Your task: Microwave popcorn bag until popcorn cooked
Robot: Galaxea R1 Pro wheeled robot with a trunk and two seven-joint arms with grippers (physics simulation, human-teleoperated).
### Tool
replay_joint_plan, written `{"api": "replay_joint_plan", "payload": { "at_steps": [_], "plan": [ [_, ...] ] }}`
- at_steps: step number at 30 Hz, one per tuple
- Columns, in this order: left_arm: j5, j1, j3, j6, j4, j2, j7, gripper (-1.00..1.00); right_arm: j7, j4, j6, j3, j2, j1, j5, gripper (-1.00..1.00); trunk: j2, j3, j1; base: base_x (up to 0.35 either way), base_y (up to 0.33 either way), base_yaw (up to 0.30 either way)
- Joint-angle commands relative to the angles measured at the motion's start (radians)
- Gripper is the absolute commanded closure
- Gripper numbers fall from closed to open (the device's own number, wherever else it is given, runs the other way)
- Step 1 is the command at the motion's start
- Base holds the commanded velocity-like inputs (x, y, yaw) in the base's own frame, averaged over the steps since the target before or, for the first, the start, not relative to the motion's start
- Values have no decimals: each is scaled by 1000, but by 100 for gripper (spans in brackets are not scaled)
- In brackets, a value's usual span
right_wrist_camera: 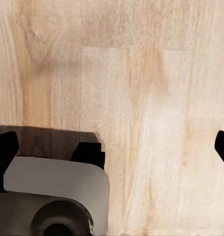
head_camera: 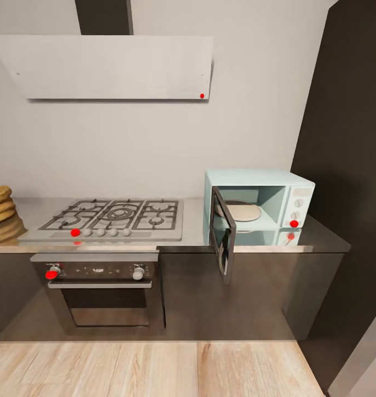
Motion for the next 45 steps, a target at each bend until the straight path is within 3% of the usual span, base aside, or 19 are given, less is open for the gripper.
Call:
{"api": "replay_joint_plan", "payload": {
  "at_steps": [1, 3, 6, 16, 28, 29, 31, 38, 45],
  "plan": [
    [7, 0, 1, -1, 0, -2, 0, -100, -40, 3, -18, -8, 23, 13, 9, -100, 0, -1, 0, 0, 0, 0],
    [7, 0, 1, -1, 0, -5, 0, -100, -85, 3, -33, -8, 46, 28, 10, -100, 0, -1, 0, 0, 0, 0],
    [7, 0, 0, -1, 0, -8, 0, -100, -112, 3, -43, -8, 53, 36, 10, -100, 0, -1, 0, 0, 0, 0],
    [7, 0, -1, -1, 0, -9, 0, -100, -132, 3, -29, -8, 62, 38, 8, -100, 0, 0, 0, 0, 0, 18],
    [7, 0, -1, -2, -1, -9, 0, -100, -136, 3, -30, -6, 68, 46, 10, -100, 0, 5, 0, 0, 0, 253],
    [7, 0, -1, -2, -1, -9, 0, -100, -136, 3, -29, -6, 71, 57, 9, -100, 0, 5, 0, 0, 0, 268],
    [8, 0, -1, 0, 0, -7, 0, -100, -136, 3, -28, -8, 115, 94, 9, -100, 0, 6, 0, 0, 0, 270],
    [9, 0, 0, 0, -1, -7, 0, -100, -136, 3, -39, -8, 115, 103, 8, -100, 0, 9, 0, 0, 0, 270],
    [38, 0, 46, 0, 0, -7, 0, -100, -136, 3, -34, -8, 118, 104, 9, -100, 0, 13, 0, 0, 0, 270]
  ]
}}
